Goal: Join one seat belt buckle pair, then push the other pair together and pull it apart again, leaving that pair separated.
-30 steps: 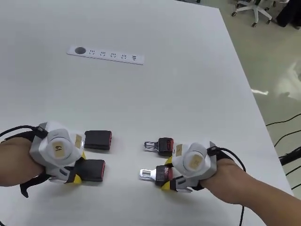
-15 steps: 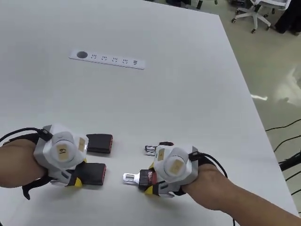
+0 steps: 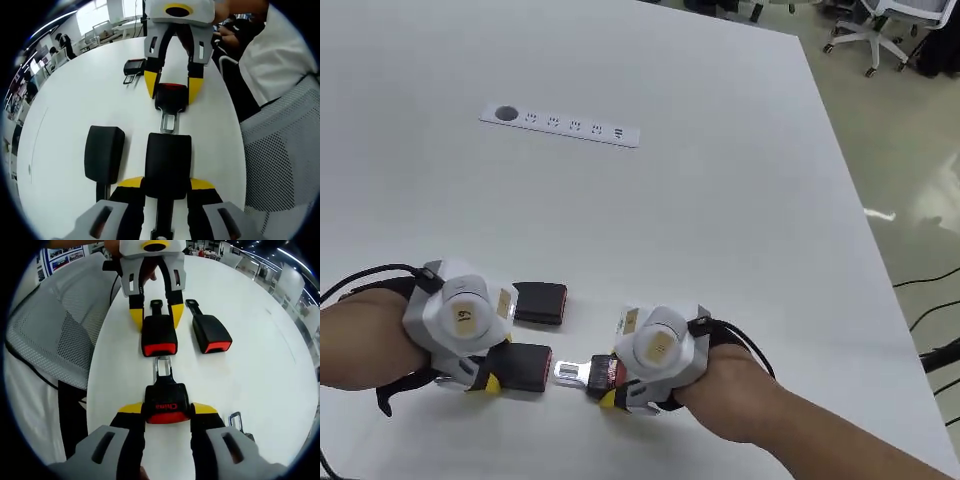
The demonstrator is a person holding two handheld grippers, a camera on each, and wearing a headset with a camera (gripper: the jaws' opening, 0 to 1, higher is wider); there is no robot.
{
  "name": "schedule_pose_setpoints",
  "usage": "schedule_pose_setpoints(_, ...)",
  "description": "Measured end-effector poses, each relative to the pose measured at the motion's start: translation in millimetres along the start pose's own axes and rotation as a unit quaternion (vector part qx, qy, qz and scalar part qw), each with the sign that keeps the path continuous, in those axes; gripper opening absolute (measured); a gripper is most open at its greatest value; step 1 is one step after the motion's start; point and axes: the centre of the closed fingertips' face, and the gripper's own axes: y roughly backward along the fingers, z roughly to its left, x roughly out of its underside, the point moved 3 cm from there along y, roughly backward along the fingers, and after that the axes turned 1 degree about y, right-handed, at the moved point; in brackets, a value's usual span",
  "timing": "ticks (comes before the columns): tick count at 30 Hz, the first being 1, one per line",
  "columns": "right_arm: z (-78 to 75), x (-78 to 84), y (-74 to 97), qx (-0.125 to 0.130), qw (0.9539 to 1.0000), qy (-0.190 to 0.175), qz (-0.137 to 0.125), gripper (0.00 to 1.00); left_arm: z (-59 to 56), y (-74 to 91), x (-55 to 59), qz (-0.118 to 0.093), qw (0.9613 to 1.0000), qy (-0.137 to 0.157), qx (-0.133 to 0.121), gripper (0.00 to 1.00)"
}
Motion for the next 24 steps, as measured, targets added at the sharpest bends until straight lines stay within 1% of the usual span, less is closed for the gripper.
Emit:
schedule_pose_setpoints(3,-1.3,-3.3,-3.0,-0.001,1.0000,0.001,0.003,0.33,-0.2,0.0,-0.2,0.001,1.0000,0.000,-0.002,0.33)
schedule_pose_setpoints(6,3.2,-7.2,-2.7,-0.003,1.0000,0.006,0.005,0.33,0.4,-0.7,-0.3,0.007,1.0000,0.001,-0.003,0.33)
schedule_pose_setpoints(10,4.8,-10.3,-0.8,0.000,0.9999,0.015,0.003,0.33,2.3,-2.1,1.1,0.014,0.9999,0.001,-0.002,0.33)
schedule_pose_setpoints(18,4.8,-14.7,-5.8,-0.002,0.9998,0.016,-0.008,0.33,2.3,-2.0,1.1,0.009,1.0000,0.000,0.000,0.33)
schedule_pose_setpoints(19,4.8,-15.7,-6.2,-0.002,0.9998,0.016,-0.009,0.33,1.2,-1.2,-0.2,0.008,1.0000,-0.001,-0.001,0.33)
schedule_pose_setpoints(24,4.6,-17.1,-6.5,-0.003,0.9998,0.014,-0.012,0.32,1.2,-1.5,0.6,0.004,0.9999,-0.010,-0.001,0.33)
